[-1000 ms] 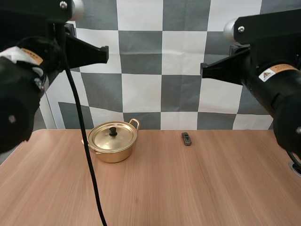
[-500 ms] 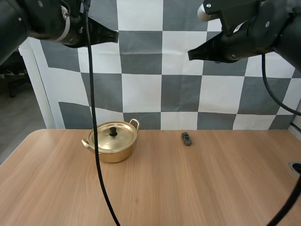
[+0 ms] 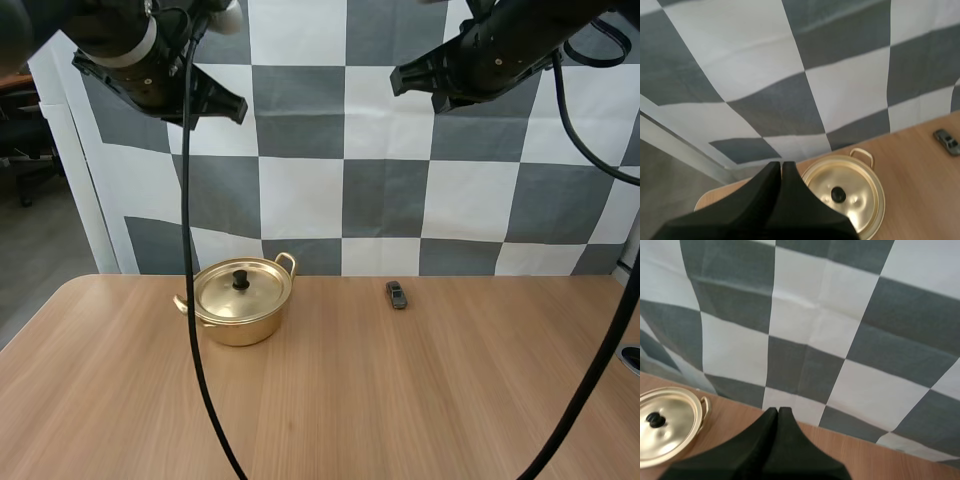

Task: Open the pot, put the car inside, and close it

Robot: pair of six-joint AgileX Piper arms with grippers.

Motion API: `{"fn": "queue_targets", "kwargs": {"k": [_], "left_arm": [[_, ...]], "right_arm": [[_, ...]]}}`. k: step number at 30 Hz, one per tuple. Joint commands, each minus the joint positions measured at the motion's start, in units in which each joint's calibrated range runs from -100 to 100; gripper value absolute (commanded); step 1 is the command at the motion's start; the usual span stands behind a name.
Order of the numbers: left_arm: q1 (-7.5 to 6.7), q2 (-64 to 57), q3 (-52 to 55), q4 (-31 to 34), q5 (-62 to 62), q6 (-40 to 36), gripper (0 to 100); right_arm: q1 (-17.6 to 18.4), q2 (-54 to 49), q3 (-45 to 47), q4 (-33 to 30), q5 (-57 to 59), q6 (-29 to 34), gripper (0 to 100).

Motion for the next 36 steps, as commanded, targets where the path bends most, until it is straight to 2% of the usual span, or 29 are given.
{"fn": "queue_targets", "kwargs": {"k": [1,6,17,20,26,30,36], "left_arm": [[-0.02,-0.02,-0.03,0.57,7.86,1.55,32],[-0.02,0.13,-0.03,0.57,7.86,8.12,99],[-0.02,0.13,-0.03,0.36,7.86,7.71,100],[-0.02,0.30,-0.03,-2.70,7.86,7.80,100],[-0.02,7.22,-0.03,-6.76,7.86,7.55,100],[-0.02,13.05,-0.03,-6.53,7.86,4.34,100],[-0.02,19.06,-0.03,-6.79,7.86,3.52,100]], "right_arm": [[0.04,0.05,0.00,0.16,7.26,0.07,0],[0.04,0.05,0.00,1.14,7.26,0.07,0],[0.04,-0.07,0.00,2.64,7.26,0.07,0],[0.04,-0.07,0.00,2.64,7.26,0.07,0],[0.04,-0.18,1.66,2.64,7.26,0.07,0],[0.04,-0.31,4.12,2.64,7.26,-0.14,0],[0.04,-0.31,7.00,2.30,7.26,-0.26,0]]}}
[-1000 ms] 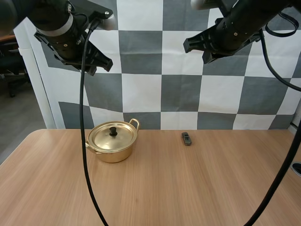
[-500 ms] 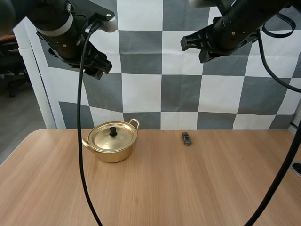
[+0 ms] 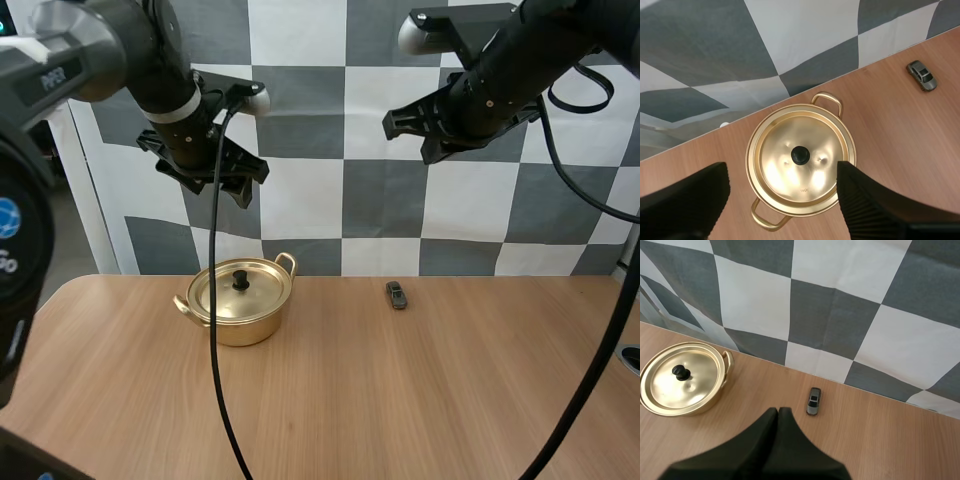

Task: Open the pot, put the car inside, and close it

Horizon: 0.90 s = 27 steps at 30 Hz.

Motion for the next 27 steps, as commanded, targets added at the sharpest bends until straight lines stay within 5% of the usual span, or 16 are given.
{"fn": "queue_targets", "kwargs": {"k": [1,27], "left_arm": [[-0.02,2.34,-0.03,-0.66,0.08,-0.05,100],[-0.02,20.52,2.20,-1.72,0.08,-0.30,100]], "right_arm": [[0.04,-0.04,0.50,-0.01,0.00,0.01,0],[0.04,-0.04,1.34,-2.80,0.00,0.01,0]]}}
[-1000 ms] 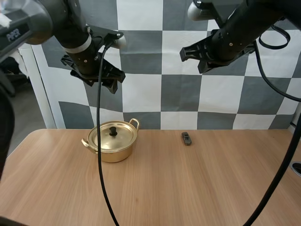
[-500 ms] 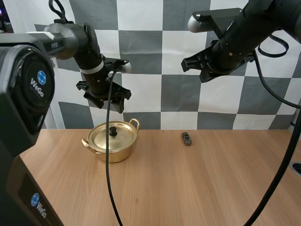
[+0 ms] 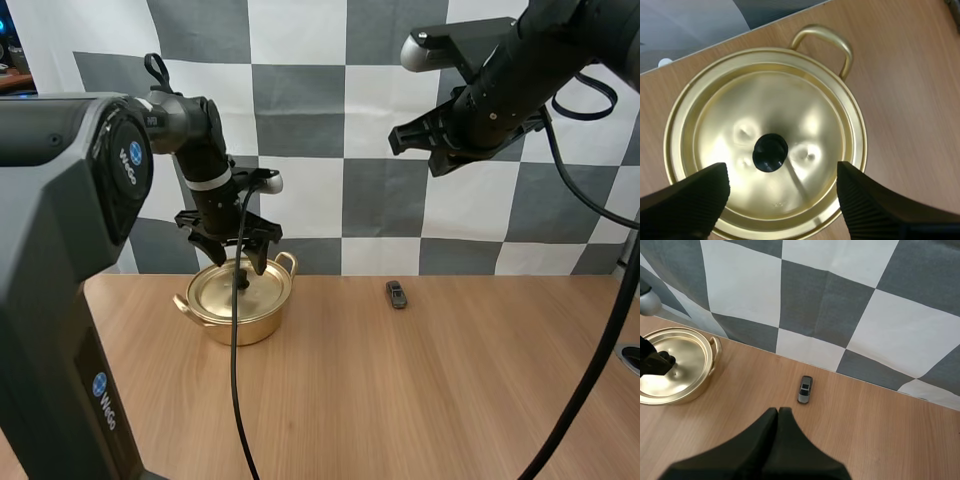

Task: Open the pot, put the car inside, and close it

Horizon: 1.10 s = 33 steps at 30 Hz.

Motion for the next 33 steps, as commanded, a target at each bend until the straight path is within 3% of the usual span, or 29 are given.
{"fn": "queue_targets", "kwargs": {"k": [1,23,33], "left_arm": [[-0.02,0.37,0.91,0.08,0.06,-0.04,100],[-0.02,1.36,2.48,1.31,-15.56,0.11,100],[-0.02,4.65,2.48,1.31,-13.51,0.36,100]], "right_arm": [[0.04,-0.04,0.05,-0.02,0.08,0.01,0],[0.04,-0.04,0.05,0.56,0.08,0.01,0],[0.04,-0.04,0.05,0.56,0.08,0.21,0]]}}
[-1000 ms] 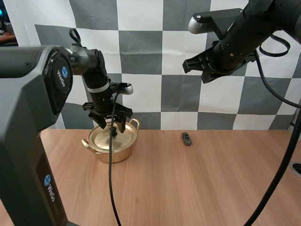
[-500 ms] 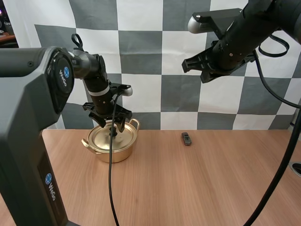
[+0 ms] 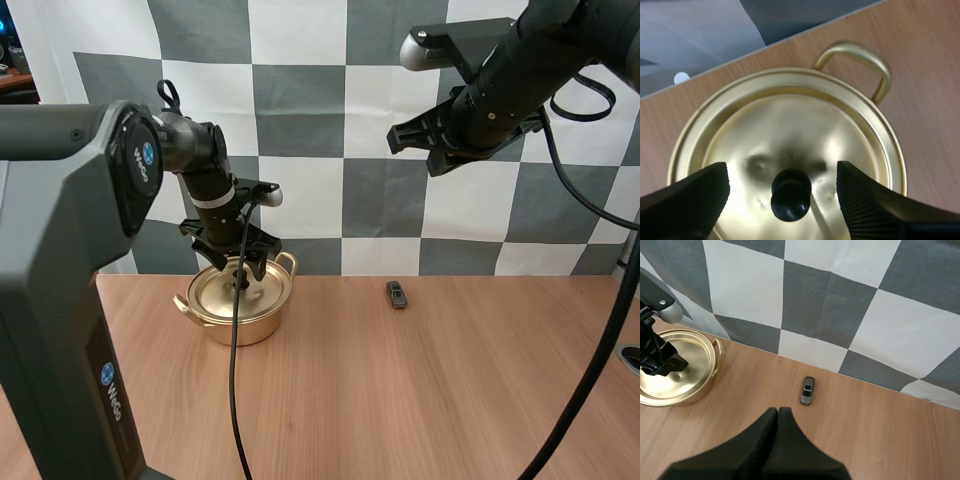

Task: Open the pot, put the car inside, and close it

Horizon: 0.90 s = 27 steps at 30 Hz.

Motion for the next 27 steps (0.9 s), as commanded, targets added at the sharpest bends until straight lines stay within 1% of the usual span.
{"fn": "queue_targets", "kwargs": {"k": [1,16,17,18,20,27], "left_arm": [[-0.02,0.77,-0.03,-0.02,1.31,0.02,100],[-0.02,1.51,-0.03,-0.02,2.68,-0.28,99],[-0.02,1.51,-0.03,-0.02,2.68,-1.00,75],[-0.02,1.51,-0.03,-0.02,2.68,-2.05,47],[-0.02,1.51,-0.03,-0.02,2.25,-3.00,0],[-0.02,1.51,-0.03,0.37,1.60,-3.00,0]], "right_arm": [[0.04,-0.04,0.05,0.05,0.08,0.00,0],[0.04,-0.04,0.05,0.05,0.08,0.09,0],[0.04,-0.04,0.05,0.05,0.08,0.09,0],[0.04,-0.04,0.05,0.05,0.08,0.09,0],[0.04,-0.04,0.05,0.05,0.08,0.09,0],[0.04,-0.04,0.05,0.05,0.08,0.09,0]]}}
